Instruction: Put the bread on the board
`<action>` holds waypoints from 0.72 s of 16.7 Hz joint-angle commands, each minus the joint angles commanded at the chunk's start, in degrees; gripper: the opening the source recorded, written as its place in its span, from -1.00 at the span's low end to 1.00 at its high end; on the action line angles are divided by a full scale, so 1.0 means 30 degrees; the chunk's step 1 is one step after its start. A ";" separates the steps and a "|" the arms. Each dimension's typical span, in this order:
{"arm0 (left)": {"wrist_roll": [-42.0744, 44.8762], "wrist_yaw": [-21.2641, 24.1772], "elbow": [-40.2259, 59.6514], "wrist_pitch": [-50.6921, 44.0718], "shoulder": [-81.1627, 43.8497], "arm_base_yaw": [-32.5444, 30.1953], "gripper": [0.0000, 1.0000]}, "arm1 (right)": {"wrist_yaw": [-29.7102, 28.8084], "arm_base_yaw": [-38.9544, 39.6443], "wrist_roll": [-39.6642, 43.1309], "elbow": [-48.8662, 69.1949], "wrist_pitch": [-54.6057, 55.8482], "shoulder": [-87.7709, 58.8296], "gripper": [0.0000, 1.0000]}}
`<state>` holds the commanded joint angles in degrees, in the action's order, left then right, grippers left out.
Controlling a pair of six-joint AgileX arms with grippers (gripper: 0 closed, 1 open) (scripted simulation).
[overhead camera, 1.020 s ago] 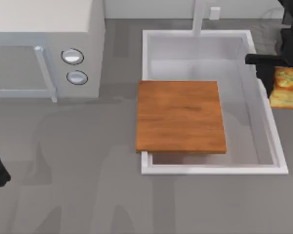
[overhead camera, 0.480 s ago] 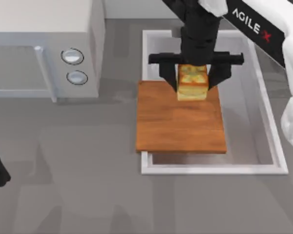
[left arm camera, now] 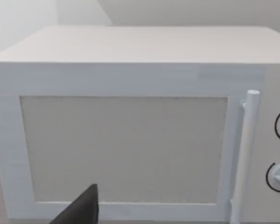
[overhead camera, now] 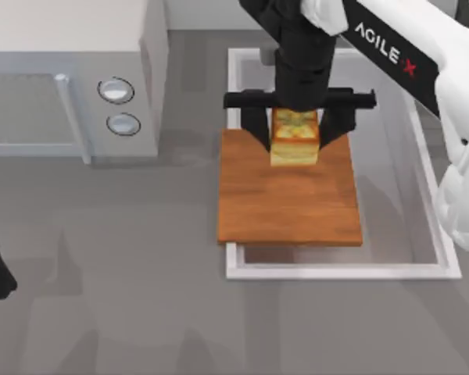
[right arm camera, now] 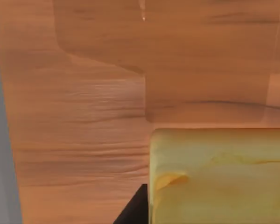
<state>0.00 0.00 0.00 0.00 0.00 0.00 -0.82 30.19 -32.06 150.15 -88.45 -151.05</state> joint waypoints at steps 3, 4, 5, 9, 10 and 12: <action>0.0000 0.0000 0.0000 0.0000 0.0000 0.0000 1.00 | -0.0009 -0.0019 -0.0019 -0.0709 0.0568 0.0104 -1.00; 0.0000 0.0000 0.0000 0.0000 0.0000 0.0000 1.00 | -0.0015 -0.0002 0.0001 -0.1101 0.0892 0.0190 -1.00; 0.0000 0.0000 0.0000 0.0000 0.0000 0.0000 1.00 | -0.0017 0.0024 0.0029 -0.1539 0.1255 0.0290 -1.00; 0.0000 0.0000 0.0000 0.0000 0.0000 0.0000 1.00 | 0.0004 0.0077 0.0046 -0.3423 0.2828 0.0772 -1.00; 0.0000 0.0000 0.0000 0.0000 0.0000 0.0000 1.00 | 0.0003 0.0088 0.0040 -0.3831 0.3202 0.0896 -1.00; 0.0000 0.0000 0.0000 0.0000 0.0000 0.0000 1.00 | -0.0007 0.0107 0.0028 -0.4547 0.3825 0.0993 -1.00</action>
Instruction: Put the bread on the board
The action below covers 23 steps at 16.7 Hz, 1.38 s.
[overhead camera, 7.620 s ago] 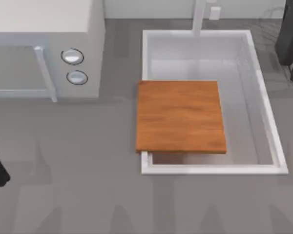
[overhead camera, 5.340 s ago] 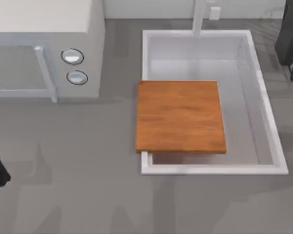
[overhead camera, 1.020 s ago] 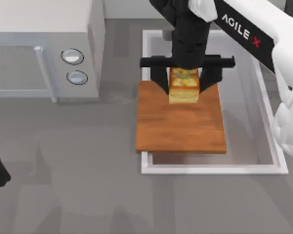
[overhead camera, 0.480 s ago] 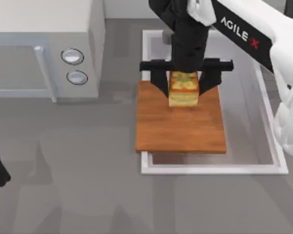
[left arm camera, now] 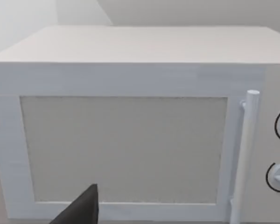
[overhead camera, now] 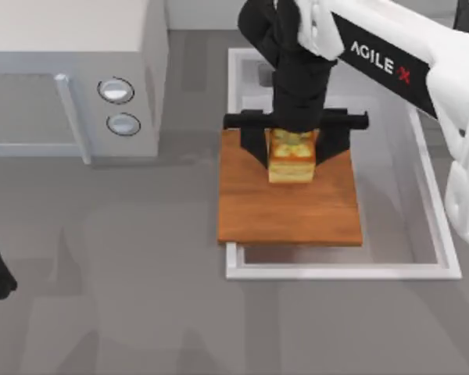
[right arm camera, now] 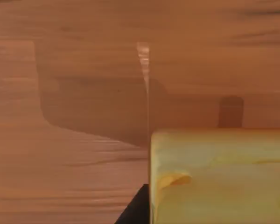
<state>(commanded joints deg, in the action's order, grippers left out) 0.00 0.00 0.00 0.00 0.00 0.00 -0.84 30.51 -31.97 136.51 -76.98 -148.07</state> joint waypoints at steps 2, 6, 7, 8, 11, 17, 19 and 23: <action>0.0000 0.0000 0.0000 0.0000 0.0000 0.0000 1.00 | -0.0005 0.0008 -0.0004 -0.0463 0.0351 -0.0102 -1.00; 0.0000 0.0000 0.0000 0.0000 0.0000 0.0000 1.00 | -0.0005 0.0008 -0.0005 -0.0509 0.0377 -0.0144 -1.00; 0.0000 0.0000 0.0000 0.0000 0.0000 0.0000 1.00 | -0.0005 0.0008 -0.0005 -0.0509 0.0377 -0.0144 -0.85; 0.0000 0.0000 0.0000 0.0000 0.0000 0.0000 1.00 | -0.0005 0.0008 -0.0005 -0.0509 0.0377 -0.0144 -0.70; 0.0000 0.0000 0.0000 0.0000 0.0000 0.0000 1.00 | -0.0005 0.0008 -0.0005 -0.0509 0.0377 -0.0144 -0.25; 0.0000 0.0000 0.0000 0.0000 0.0000 0.0000 1.00 | -0.0005 0.0008 -0.0005 -0.0509 0.0377 -0.0144 0.66; 0.0000 0.0000 0.0000 0.0000 0.0000 0.0000 1.00 | -0.0005 0.0008 -0.0005 -0.0509 0.0377 -0.0144 0.96; 0.0000 0.0000 0.0000 0.0000 0.0000 0.0000 1.00 | -0.0005 0.0008 -0.0005 -0.0509 0.0377 -0.0144 1.00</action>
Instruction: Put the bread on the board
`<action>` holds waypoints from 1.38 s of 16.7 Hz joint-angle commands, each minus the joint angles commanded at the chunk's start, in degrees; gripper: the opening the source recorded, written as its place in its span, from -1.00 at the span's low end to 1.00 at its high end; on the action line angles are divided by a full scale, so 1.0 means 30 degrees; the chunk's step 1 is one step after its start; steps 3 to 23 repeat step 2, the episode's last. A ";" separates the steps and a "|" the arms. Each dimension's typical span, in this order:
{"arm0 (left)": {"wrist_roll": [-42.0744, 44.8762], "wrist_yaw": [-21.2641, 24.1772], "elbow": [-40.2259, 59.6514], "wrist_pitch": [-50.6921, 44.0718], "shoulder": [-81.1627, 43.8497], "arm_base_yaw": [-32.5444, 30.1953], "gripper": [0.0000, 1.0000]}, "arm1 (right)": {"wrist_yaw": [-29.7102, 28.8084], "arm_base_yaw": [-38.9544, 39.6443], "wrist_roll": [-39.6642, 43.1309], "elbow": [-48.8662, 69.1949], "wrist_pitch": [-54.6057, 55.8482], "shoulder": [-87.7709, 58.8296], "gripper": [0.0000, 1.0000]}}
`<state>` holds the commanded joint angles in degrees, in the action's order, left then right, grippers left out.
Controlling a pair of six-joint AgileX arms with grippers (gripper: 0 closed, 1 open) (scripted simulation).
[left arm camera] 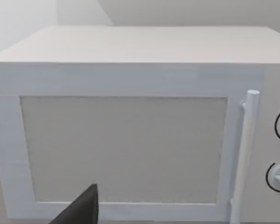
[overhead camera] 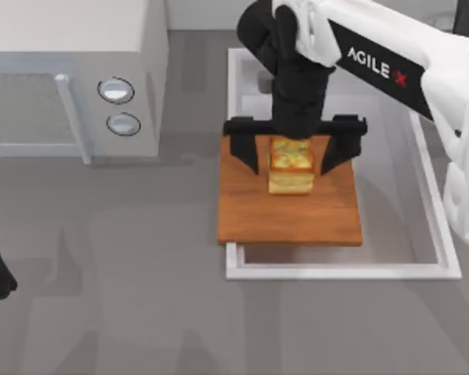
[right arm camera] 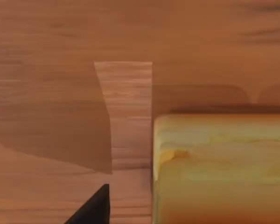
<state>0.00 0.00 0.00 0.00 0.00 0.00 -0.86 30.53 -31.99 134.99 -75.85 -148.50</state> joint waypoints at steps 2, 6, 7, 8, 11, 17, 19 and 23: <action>0.0000 0.0000 0.0000 0.0000 0.0000 0.0000 1.00 | 0.0000 0.0000 0.0000 0.0000 0.0000 0.0000 1.00; 0.0000 0.0000 0.0000 0.0000 0.0000 0.0000 1.00 | 0.0000 0.0000 0.0000 0.0000 0.0000 0.0000 1.00; 0.0000 0.0000 0.0000 0.0000 0.0000 0.0000 1.00 | 0.0000 0.0000 0.0000 0.0000 0.0000 0.0000 1.00; 0.0000 0.0000 0.0000 0.0000 0.0000 0.0000 1.00 | 0.0000 0.0000 0.0000 0.0000 0.0000 0.0000 1.00; 0.0000 0.0000 0.0000 0.0000 0.0000 0.0000 1.00 | 0.0000 0.0000 0.0000 0.0000 0.0000 0.0000 1.00; 0.0000 0.0000 0.0000 0.0000 0.0000 0.0000 1.00 | 0.0000 0.0000 0.0000 0.0000 0.0000 0.0000 1.00; 0.0000 0.0000 0.0000 0.0000 0.0000 0.0000 1.00 | 0.0000 0.0000 0.0000 0.0000 0.0000 0.0000 1.00; 0.0000 0.0000 0.0000 0.0000 0.0000 0.0000 1.00 | 0.0000 0.0000 0.0000 0.0000 0.0000 0.0000 1.00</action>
